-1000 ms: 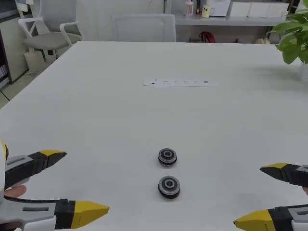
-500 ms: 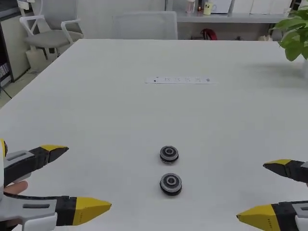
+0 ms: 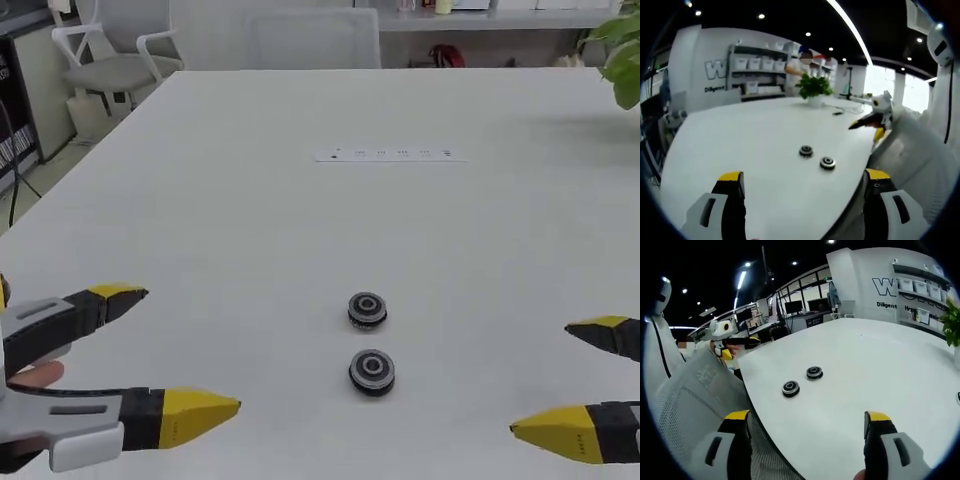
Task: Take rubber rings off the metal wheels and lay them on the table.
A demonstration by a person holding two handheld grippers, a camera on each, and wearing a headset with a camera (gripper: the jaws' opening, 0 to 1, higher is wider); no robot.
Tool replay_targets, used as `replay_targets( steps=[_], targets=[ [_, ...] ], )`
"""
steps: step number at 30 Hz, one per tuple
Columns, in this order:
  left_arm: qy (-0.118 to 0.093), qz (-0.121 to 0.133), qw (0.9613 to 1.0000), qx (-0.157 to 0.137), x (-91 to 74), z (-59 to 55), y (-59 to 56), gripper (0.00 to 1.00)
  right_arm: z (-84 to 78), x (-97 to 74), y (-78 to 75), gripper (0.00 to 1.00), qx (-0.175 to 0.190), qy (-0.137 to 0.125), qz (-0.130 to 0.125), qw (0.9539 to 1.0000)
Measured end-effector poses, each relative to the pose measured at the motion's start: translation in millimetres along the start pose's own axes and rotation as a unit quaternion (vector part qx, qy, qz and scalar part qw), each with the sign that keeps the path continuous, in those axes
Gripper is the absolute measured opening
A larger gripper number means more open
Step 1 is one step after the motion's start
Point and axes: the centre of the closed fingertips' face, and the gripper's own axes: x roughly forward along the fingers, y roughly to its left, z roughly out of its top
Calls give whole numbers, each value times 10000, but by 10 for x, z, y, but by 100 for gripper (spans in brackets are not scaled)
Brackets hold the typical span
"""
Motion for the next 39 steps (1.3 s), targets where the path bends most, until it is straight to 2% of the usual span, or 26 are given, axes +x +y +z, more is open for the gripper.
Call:
replay_targets(
  steps=[4,13,17,23,26,32,34,39],
  targets=[
    [-8,4,10000,20,-9,52,-16,100,5,20,-12,90,-74,49,13,10000],
    [-34,-41,9999,123,3,157,-55,100,127,24,-28,89,-228,-21,74,9997],
    [-69,-119,9998,155,12,248,-87,100,216,14,-24,88,-356,-36,117,9993],
    [-208,-211,9992,277,23,466,-125,100,377,-19,-8,87,-568,-118,190,9981],
    [-142,-277,9986,422,29,509,-167,100,445,-27,9,86,-789,-77,165,9967],
    [-86,-400,9973,610,41,609,-234,100,617,-29,90,85,-1056,-169,259,9939],
    [-27,-465,9966,674,49,624,-265,100,642,-22,107,85,-1100,-161,291,9934],
    [-28,-609,9947,826,85,702,-325,100,677,11,170,85,-1260,-87,417,9911]
  ],
)
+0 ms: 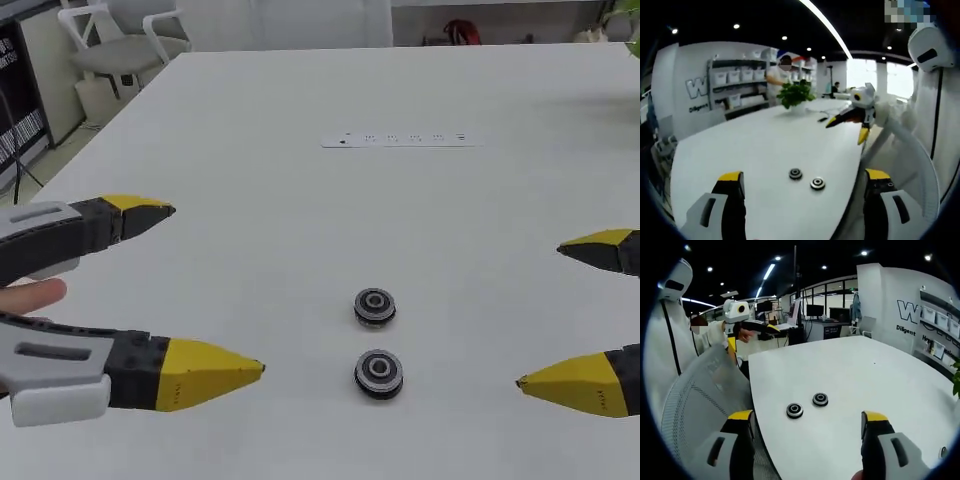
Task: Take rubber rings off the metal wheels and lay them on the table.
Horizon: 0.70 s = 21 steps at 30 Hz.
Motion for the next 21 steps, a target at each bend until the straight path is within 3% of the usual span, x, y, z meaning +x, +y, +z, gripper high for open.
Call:
replay_targets(
  steps=[7,14,17,21],
  targets=[
    [-48,-169,9998,91,86,148,-23,100,122,58,44,83,-259,70,107,9996],
    [-149,-326,9990,263,198,336,-30,100,364,141,48,82,-487,-113,232,9985],
    [-180,-394,9983,382,233,418,-21,98,504,154,74,81,-547,-321,305,9975],
    [-250,-474,9977,412,311,516,6,99,576,187,61,81,-586,-370,338,9970]
  ],
)
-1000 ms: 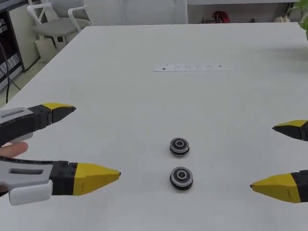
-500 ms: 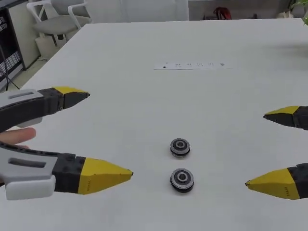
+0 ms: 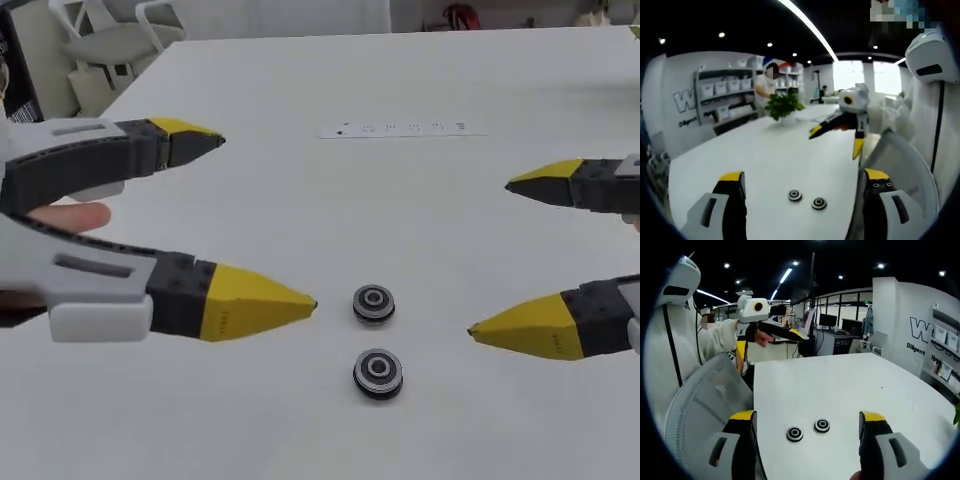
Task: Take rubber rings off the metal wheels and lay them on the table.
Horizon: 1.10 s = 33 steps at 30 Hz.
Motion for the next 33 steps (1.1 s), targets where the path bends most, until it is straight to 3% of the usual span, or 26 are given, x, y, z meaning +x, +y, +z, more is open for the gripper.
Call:
replay_targets(
  steps=[6,8,10,12,17,22,25,30,33],
  targets=[
    [-473,-306,9984,-37,136,188,4,100,124,24,-76,80,-76,-94,5,9999],
    [-496,-315,9983,-18,187,214,45,100,178,29,-95,80,-125,-126,4,9998],
    [-544,-338,9979,22,242,259,87,100,301,31,-125,80,-149,-265,2,9995],
    [-647,-374,9972,34,292,321,122,99,479,26,-187,79,-161,-600,-44,9981],
    [-980,-581,9934,156,367,442,126,95,566,24,-285,79,-176,-698,-24,9974],
    [-868,-536,9947,122,469,336,213,97,604,102,-385,79,-125,-807,9,9967],
    [-897,-489,9947,71,517,232,250,98,515,223,-415,80,28,-748,46,9972],
    [-981,-542,9937,-16,586,58,217,96,242,421,-184,80,-68,-503,590,9970],
    [-964,-517,9940,-18,619,-27,214,95,143,487,-110,77,-8,-520,766,9957]
  ],
)
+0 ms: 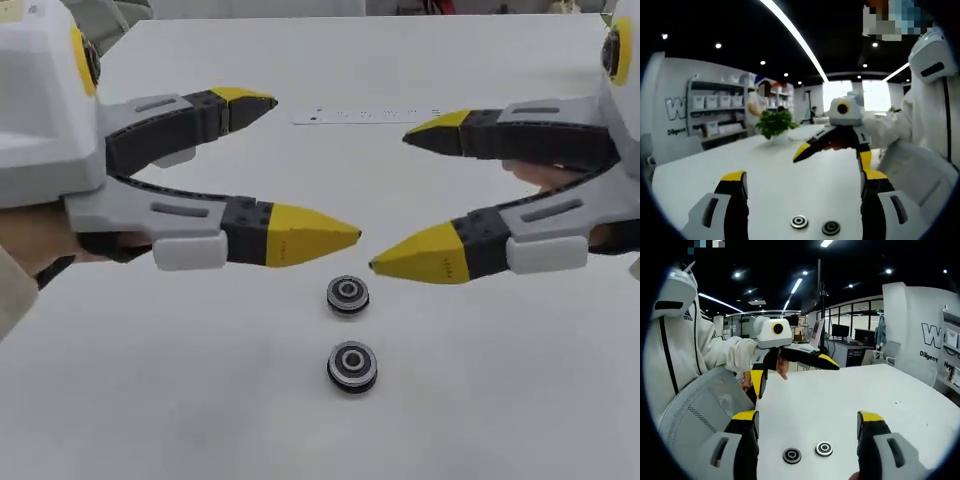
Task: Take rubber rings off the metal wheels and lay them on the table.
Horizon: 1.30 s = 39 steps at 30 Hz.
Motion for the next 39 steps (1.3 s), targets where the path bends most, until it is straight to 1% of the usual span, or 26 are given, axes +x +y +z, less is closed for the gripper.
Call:
replay_targets(
  steps=[2,4,7,10,11,12,13,14,16,19,21,24,26,30,32,34,35,37,39],
  targets=[
    [4,24,10000,-29,-2,-67,-6,95,-44,16,13,76,101,-66,54,9999],
    [29,68,9999,-71,-8,-141,-6,95,-81,16,27,74,90,-56,56,9999],
    [114,108,9998,-113,-2,-254,-55,94,-166,23,20,72,115,-33,40,9999],
    [286,50,9995,-143,-2,-397,-106,90,-261,57,39,69,133,26,66,9999],
    [347,16,9992,-221,1,-452,-125,89,-330,79,62,68,113,120,115,9998],
    [355,9,9991,-246,4,-466,-130,89,-423,100,97,65,89,276,209,9994],
    [355,-5,9989,-294,16,-497,-142,89,-483,113,113,63,82,366,256,9990],
    [356,-13,9989,-316,27,-515,-153,88,-519,132,116,61,124,371,257,9989],
    [396,-55,9986,-359,60,-566,-182,87,-617,166,157,60,230,441,347,9982],
    [391,-90,9982,-447,96,-626,-209,84,-779,195,199,58,200,670,403,9967],
    [478,-167,9978,-431,116,-689,-252,82,-822,207,216,57,255,687,414,9965],
    [578,-191,9976,-342,142,-774,-290,80,-867,228,229,54,292,692,406,9964],
    [602,-249,9972,-374,156,-820,-313,78,-928,246,235,53,187,823,357,9958],
    [670,-298,9963,-456,184,-915,-348,71,-996,305,286,51,306,809,422,9954],
    [751,-356,9951,-534,199,-977,-389,69,-1081,339,332,49,266,952,475,9940],
    [814,-416,9945,-516,217,-1032,-435,67,-1143,374,371,48,239,1031,506,9931],
    [879,-493,9937,-498,224,-1070,-472,66,-1167,394,396,47,240,1052,531,9927],
    [919,-537,9930,-508,239,-1103,-502,63,-1214,406,436,46,217,1151,626,9911],
    [956,-596,9925,-482,247,-1130,-533,61,-1245,412,437,45,188,1199,638,9906]
  ],
)
